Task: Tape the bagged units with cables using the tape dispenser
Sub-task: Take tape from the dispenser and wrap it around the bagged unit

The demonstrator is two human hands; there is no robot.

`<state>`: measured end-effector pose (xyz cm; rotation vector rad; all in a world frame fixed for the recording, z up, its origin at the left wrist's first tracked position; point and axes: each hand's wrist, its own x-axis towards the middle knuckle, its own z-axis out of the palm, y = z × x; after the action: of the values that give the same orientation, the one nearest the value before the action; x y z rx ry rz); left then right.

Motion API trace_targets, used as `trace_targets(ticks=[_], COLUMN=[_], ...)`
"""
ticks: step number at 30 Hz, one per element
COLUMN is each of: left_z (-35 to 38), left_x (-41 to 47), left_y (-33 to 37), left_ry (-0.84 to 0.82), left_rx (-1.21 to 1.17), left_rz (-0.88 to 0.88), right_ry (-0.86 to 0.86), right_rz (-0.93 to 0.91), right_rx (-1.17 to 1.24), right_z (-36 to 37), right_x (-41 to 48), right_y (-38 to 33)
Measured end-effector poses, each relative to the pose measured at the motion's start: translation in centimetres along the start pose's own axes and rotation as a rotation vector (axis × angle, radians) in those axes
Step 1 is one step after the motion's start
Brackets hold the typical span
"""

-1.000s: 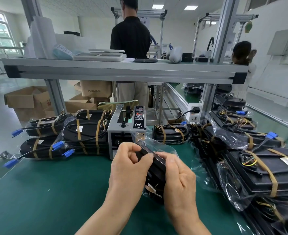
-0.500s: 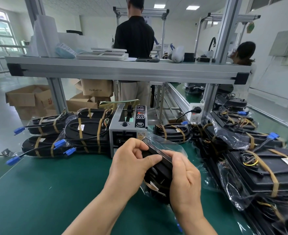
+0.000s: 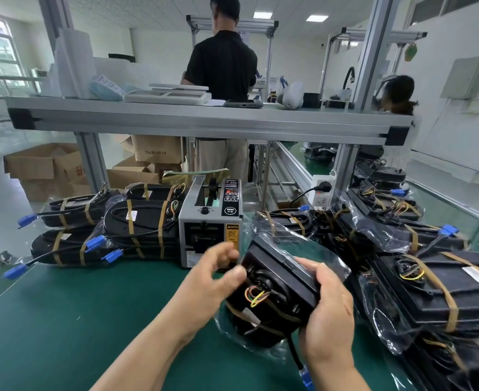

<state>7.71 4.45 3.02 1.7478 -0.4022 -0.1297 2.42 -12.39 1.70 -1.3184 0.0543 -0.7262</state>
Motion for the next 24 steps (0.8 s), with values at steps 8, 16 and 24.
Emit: trace_targets(ticks=[8,16,24], left_z=[-3.5,-3.3,-1.1], left_x=[1.1,1.5,2.1], left_y=[1.1,2.2,1.3], left_ry=[-0.103,-0.181,-0.255], left_rx=[0.109,0.614,0.862], left_rz=[0.105,0.171,0.239], right_ry=[-0.199,-0.523,-0.455], right_rz=[0.162,0.158,0.186], right_rx=[0.075,-0.107,-0.147], right_z=[-1.5,-2.4,-2.3], right_x=[0.3,2.6,1.4], right_y=[2.9,1.6,2.3])
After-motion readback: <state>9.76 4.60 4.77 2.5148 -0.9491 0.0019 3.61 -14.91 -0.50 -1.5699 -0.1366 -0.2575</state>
